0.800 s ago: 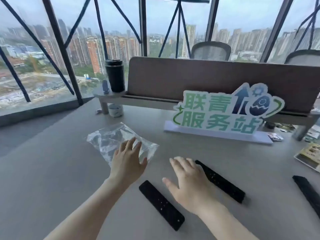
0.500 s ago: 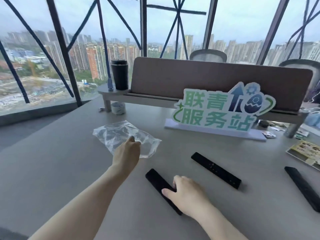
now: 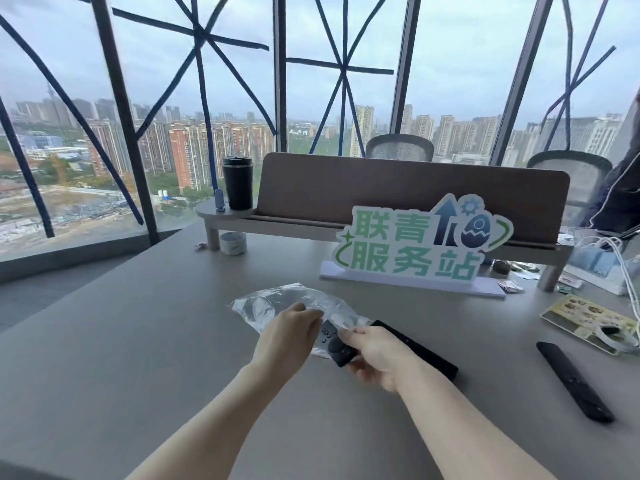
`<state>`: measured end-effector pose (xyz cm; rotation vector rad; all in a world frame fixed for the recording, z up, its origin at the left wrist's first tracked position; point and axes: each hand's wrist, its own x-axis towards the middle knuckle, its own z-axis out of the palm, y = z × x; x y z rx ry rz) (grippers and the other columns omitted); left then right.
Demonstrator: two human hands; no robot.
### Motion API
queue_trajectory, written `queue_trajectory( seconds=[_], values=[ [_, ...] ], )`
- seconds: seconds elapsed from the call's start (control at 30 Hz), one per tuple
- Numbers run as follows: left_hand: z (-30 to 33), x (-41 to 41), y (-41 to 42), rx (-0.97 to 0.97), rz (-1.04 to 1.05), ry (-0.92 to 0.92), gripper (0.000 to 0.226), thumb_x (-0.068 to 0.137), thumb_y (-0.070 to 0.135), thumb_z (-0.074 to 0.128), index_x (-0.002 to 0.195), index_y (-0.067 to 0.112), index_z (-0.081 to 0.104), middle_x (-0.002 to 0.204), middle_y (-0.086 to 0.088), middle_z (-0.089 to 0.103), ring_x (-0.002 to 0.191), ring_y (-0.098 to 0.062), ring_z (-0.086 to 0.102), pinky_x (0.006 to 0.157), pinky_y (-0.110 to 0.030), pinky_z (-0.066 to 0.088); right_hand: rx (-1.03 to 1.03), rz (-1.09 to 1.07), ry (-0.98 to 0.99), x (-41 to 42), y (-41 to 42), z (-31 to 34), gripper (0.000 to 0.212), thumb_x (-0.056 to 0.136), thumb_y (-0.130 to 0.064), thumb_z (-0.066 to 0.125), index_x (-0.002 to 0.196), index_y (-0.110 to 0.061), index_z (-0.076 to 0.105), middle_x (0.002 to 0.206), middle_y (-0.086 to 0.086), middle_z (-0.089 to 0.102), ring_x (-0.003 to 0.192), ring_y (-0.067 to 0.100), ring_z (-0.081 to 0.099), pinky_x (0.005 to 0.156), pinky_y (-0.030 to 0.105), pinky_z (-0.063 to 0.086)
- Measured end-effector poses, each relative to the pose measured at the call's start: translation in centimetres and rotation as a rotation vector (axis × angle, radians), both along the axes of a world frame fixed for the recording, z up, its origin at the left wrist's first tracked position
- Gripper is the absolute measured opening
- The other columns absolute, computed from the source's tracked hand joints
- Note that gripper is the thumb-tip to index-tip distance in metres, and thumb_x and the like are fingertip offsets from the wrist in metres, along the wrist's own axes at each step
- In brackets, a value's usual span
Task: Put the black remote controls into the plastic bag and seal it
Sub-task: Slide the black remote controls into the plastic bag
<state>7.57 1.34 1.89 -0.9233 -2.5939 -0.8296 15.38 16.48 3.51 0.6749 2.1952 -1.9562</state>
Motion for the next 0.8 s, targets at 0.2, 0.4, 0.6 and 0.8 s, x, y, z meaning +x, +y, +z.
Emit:
queue_trajectory(
  seconds=[0.2,0.4,0.6,0.8],
  values=[
    [-0.9,0.2,0.5,0.040,-0.003,-0.037,0.026,0.092,0.029,0.043,0.082,0.016,0.064,0.083,-0.001,0.060,0.074,-0.024,0.057,0.064,-0.040,0.049,0.198,-0.366,0.125,2.4,3.3,-1.8,0.022,0.092,-0.009,0.049,0.089,-0.009,0.070,0.079,0.008,0.072,0.054,0.023,0.059,0.048,0.030,0.051],
    [-1.4,0.7,1.0,0.012,0.005,-0.025,0.026,0.090,0.026,0.046,0.107,0.030,0.065,0.102,0.005,0.067,0.093,-0.023,0.063,0.072,-0.036,0.050,1.008,-0.277,-0.173,3.1,9.9,-4.3,0.048,0.095,-0.043,0.043,0.129,-0.012,0.057,0.133,0.010,0.055,0.122,0.030,0.051,0.095,0.038,0.044],
    [-1.8,0.7,1.2,0.034,0.030,-0.018,0.019,0.090,0.029,0.049,0.096,0.030,0.067,0.097,0.006,0.071,0.089,-0.021,0.063,0.071,-0.038,0.053,1.129,-0.164,-0.256,3.2,11.3,-5.1,0.041,0.090,-0.051,0.053,0.112,-0.017,0.059,0.119,0.006,0.061,0.114,0.029,0.056,0.086,0.034,0.046],
    [-1.8,1.2,3.4,0.056,0.063,-0.063,0.024,0.086,0.032,0.043,0.075,0.019,0.059,0.071,0.004,0.066,0.070,-0.023,0.058,0.063,-0.037,0.050,0.412,-0.172,-0.027,9.7,12.5,-2.8,0.028,0.092,-0.038,0.060,0.084,-0.011,0.054,0.065,0.008,0.073,0.039,0.022,0.048,0.041,0.023,0.032]
  ],
)
